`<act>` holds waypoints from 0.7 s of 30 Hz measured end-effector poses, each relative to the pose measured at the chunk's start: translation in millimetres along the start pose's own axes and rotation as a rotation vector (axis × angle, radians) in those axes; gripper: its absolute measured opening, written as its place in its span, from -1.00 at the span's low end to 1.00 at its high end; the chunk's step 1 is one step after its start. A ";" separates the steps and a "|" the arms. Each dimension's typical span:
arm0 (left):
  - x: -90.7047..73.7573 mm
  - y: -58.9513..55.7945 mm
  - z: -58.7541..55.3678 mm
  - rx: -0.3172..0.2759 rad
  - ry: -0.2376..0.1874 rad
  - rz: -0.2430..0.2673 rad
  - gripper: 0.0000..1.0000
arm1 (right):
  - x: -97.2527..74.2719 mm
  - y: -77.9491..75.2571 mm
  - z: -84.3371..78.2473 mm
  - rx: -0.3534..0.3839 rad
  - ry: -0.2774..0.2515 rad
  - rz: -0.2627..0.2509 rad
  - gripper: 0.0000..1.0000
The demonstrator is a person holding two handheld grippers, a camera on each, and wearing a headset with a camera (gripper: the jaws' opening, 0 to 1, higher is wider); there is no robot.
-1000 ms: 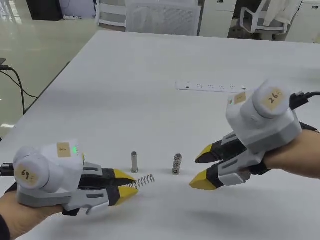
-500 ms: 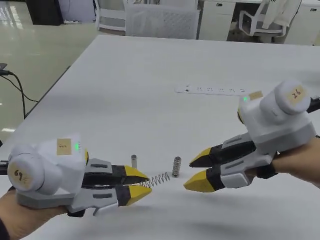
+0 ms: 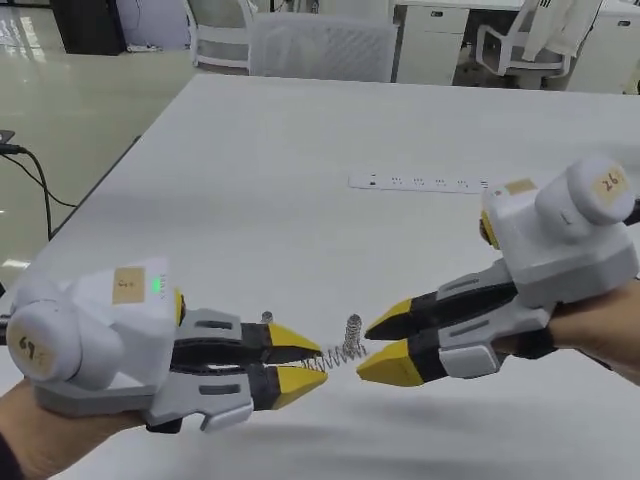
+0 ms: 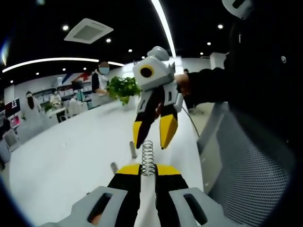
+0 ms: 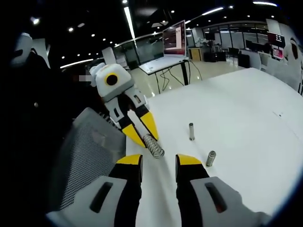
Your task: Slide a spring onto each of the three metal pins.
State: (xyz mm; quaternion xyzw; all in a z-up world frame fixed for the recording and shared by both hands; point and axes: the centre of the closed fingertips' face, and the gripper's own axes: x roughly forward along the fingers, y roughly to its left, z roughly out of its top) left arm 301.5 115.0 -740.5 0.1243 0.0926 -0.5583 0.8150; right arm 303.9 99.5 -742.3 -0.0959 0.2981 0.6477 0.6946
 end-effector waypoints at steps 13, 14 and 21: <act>4.2 -4.1 12.1 0.021 -0.036 -0.014 -0.95 | 2.1 9.5 8.3 0.023 -0.038 0.048 -0.63; 4.3 -4.3 12.4 0.022 -0.037 -0.015 -0.95 | 2.1 9.9 8.0 0.025 -0.037 0.051 -0.64; 5.4 -5.5 13.9 0.024 -0.047 -0.017 -0.94 | 3.3 12.6 8.1 0.041 -0.041 0.066 -0.71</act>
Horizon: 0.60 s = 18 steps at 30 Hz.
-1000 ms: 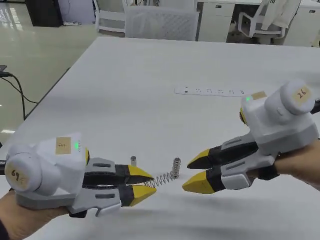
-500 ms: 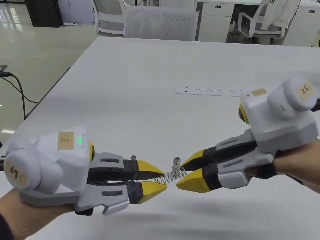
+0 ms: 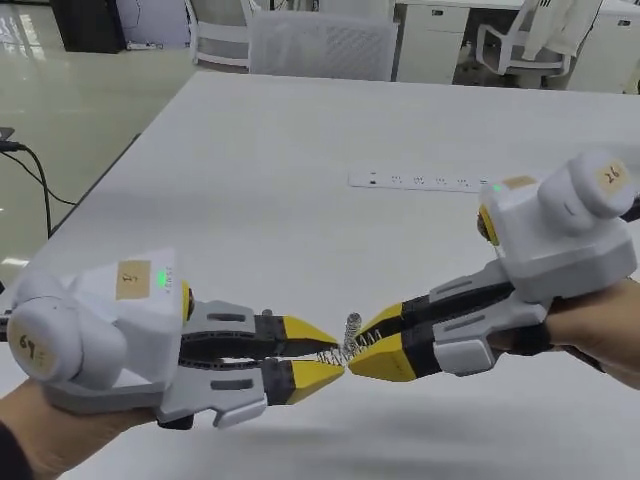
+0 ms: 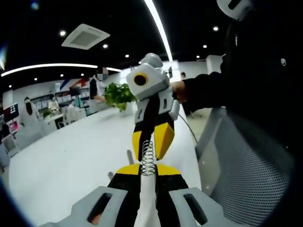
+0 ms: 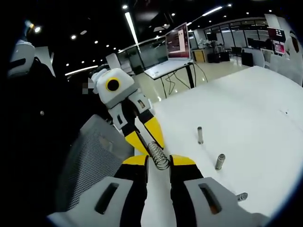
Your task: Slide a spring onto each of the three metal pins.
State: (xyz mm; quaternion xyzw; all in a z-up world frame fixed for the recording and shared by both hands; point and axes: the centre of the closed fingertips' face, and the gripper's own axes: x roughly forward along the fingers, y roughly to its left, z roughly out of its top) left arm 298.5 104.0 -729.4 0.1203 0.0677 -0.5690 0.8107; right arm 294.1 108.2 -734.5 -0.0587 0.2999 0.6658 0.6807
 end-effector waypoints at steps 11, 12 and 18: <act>1.7 -1.4 -1.3 0.004 0.005 0.001 -0.94 | 1.7 -0.1 -2.7 0.004 0.027 -0.004 -0.78; 1.8 -1.3 -1.5 0.004 0.006 0.002 -0.94 | 2.1 0.0 -2.4 -0.002 0.034 -0.007 -0.78; 3.0 -0.3 -5.2 -0.001 0.021 0.005 -0.94 | 4.9 -0.3 -2.7 -0.056 0.101 -0.021 -0.80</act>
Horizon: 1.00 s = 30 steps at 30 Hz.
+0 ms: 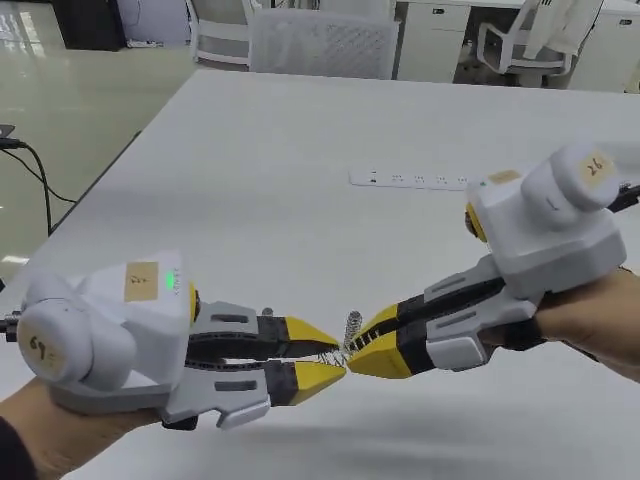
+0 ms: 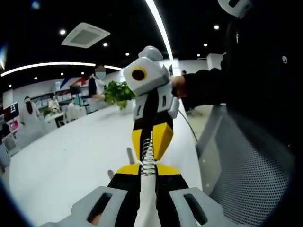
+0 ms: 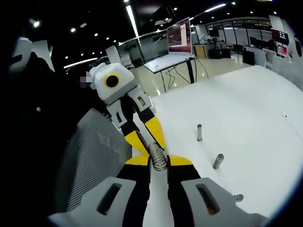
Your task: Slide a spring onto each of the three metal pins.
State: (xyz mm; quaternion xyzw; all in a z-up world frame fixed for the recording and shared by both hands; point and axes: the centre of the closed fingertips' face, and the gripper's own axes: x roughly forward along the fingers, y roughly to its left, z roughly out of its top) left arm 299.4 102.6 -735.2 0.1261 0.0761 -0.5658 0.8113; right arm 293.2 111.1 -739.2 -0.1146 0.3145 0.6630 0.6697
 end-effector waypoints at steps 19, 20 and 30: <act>-0.6 2.6 -8.9 -0.024 0.028 0.012 -0.94 | 12.0 -0.4 3.6 -0.210 0.247 -0.051 -0.84; -0.9 3.0 -9.0 -0.027 0.026 0.012 -0.94 | 12.3 -0.9 4.2 -0.214 0.251 -0.051 -0.84; -1.1 3.6 -14.3 -0.048 0.034 0.012 -0.95 | 18.3 -2.0 4.9 -0.274 0.336 -0.047 -0.85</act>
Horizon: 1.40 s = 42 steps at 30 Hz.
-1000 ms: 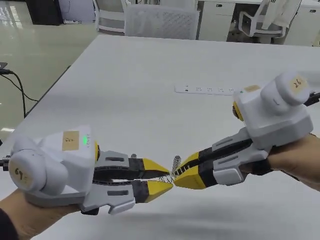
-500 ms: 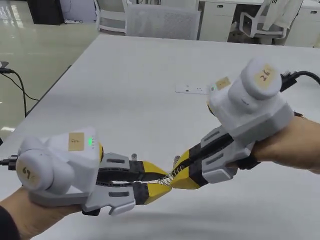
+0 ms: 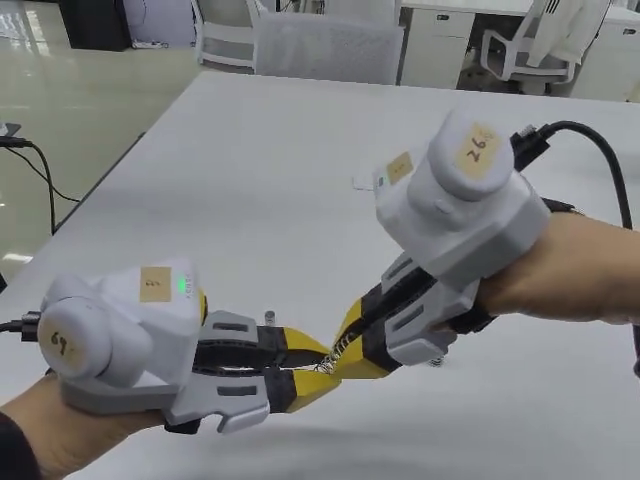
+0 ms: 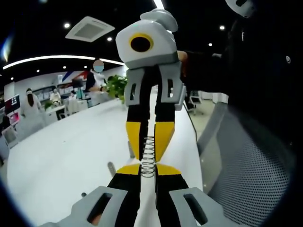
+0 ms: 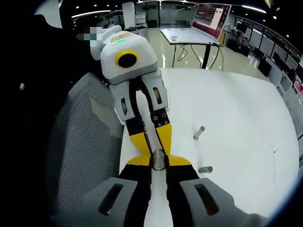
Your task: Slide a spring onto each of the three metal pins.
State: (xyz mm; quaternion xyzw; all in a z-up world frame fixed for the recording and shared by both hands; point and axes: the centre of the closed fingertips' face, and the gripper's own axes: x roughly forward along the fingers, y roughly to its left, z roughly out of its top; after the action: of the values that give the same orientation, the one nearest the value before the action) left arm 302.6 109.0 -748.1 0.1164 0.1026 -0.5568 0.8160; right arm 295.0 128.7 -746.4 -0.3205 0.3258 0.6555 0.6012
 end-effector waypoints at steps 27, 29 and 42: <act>-22.5 11.5 -29.2 -0.140 0.023 0.082 -0.34 | 7.6 -14.7 -0.5 -0.030 0.060 -0.008 -0.85; -25.6 12.5 -32.3 -0.152 0.025 0.092 -0.29 | 7.5 -16.4 -0.4 -0.030 0.061 -0.011 -0.85; -49.3 18.6 -47.3 -0.220 0.018 0.196 -0.11 | 8.6 -27.2 6.0 -0.038 0.067 -0.021 -0.85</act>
State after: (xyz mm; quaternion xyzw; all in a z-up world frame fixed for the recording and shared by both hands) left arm 300.5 173.6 -777.2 0.0408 0.1585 -0.4588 0.8733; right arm 321.3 140.4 -751.0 -0.3574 0.3298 0.6439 0.5906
